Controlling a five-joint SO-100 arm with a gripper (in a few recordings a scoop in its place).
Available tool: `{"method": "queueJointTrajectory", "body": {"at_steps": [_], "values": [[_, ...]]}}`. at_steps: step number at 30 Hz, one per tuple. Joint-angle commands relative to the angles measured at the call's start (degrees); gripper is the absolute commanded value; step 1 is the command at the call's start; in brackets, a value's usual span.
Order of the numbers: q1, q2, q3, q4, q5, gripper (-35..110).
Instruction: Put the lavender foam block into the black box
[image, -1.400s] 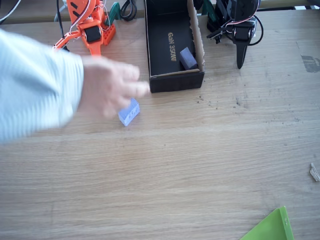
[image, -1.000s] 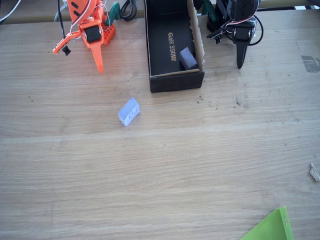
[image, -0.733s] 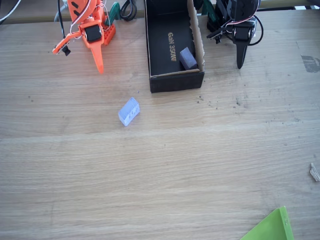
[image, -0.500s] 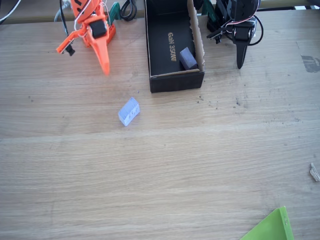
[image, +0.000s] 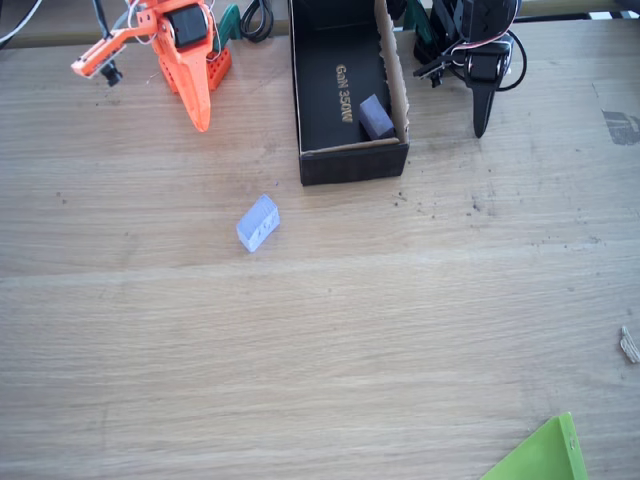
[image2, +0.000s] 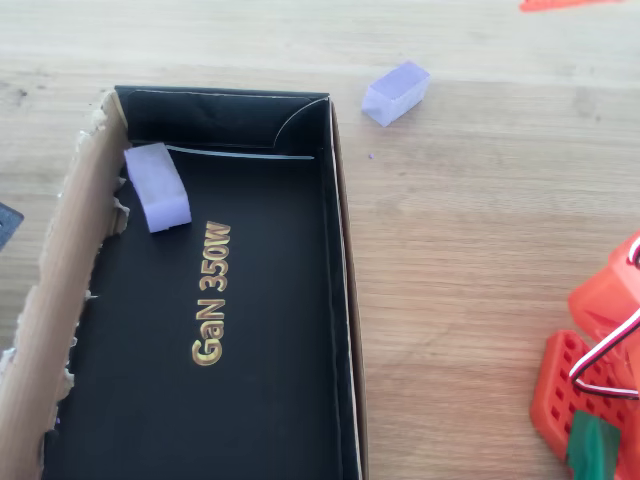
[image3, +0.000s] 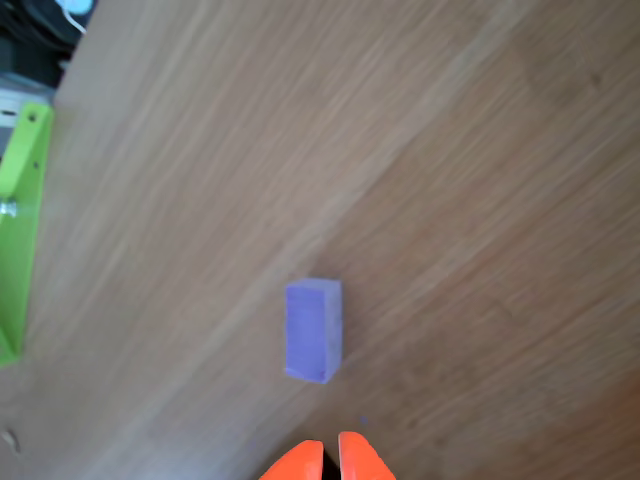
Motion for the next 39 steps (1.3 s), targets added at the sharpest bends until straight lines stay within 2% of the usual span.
{"method": "queueJointTrajectory", "body": {"at_steps": [1,6,14,28,39], "values": [[-0.2,-2.7,-6.2,3.0,2.6,0],[0.1,-7.6,-10.8,4.7,2.0,0],[-0.9,-17.7,-27.5,14.0,-1.5,0],[-14.4,-21.1,-29.1,14.6,-8.2,0],[-11.0,-14.2,-21.5,13.6,-10.3,0]]}}
